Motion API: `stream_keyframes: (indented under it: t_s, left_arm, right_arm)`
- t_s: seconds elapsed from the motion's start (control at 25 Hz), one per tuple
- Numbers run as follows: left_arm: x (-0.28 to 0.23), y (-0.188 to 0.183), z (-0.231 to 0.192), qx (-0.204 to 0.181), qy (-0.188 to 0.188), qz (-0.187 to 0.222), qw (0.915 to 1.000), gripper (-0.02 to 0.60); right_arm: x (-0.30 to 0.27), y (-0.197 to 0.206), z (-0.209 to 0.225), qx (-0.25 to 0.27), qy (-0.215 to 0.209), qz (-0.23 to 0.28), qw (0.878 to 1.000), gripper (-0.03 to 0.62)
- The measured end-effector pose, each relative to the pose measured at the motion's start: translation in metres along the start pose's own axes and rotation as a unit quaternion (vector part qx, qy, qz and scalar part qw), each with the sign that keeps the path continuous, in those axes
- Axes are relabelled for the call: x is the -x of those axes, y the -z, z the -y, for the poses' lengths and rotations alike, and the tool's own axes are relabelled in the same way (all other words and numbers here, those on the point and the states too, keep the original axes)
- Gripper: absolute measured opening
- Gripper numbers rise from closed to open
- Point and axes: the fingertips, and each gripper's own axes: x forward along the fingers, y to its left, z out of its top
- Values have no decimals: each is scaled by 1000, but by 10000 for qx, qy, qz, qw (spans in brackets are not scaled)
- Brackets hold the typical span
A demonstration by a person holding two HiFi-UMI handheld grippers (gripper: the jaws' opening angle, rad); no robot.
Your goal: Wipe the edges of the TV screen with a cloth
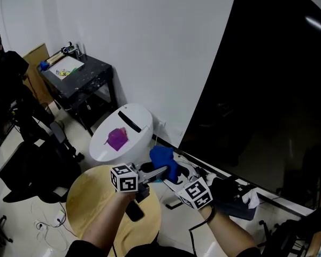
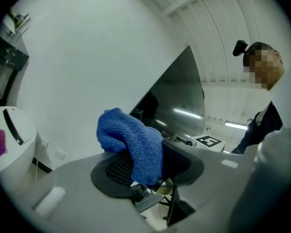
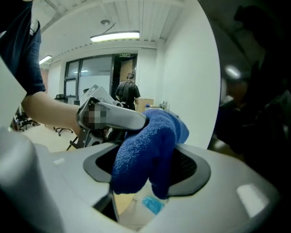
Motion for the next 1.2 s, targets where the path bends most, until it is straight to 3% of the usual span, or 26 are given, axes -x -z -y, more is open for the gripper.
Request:
stream_keyframes:
  t_s: [0.16, 0.28, 0.44, 0.52, 0.64, 0.76, 0.88, 1.2]
  left_arm:
    - [-6, 6, -17, -528, -429, -308, 9972, 161]
    - [-12, 9, -39, -1192, -1002, -708, 9853, 156]
    - [-19, -1, -74, -1652, -1526, -955, 9697, 155]
    - [-28, -3, -88, -1947, -1685, -1205, 9587, 155]
    - [-43, -3, -105, -2573, -1908, -1727, 9314, 155]
    - [-60, -2, -107, -3113, -1864, -2119, 9074, 155]
    - [-76, -4, -101, -3509, -1679, -2331, 8913, 155]
    - [-84, -15, -86, -3800, -1468, -2494, 8785, 155]
  right_arm:
    - [13, 11, 17, -565, 257, 35, 9981, 309]
    - [32, 24, 32, -876, 546, 41, 9947, 310]
    - [60, 34, 52, -1170, 946, 112, 9886, 309]
    - [74, 38, 59, -1334, 1085, 177, 9849, 308]
    - [90, 45, 66, -1508, 1249, 242, 9803, 308]
    - [103, 46, 67, -1590, 1353, 302, 9775, 308]
    - [115, 44, 69, -1615, 1448, 383, 9754, 308]
    - [139, 25, 77, -1543, 1597, 613, 9731, 308]
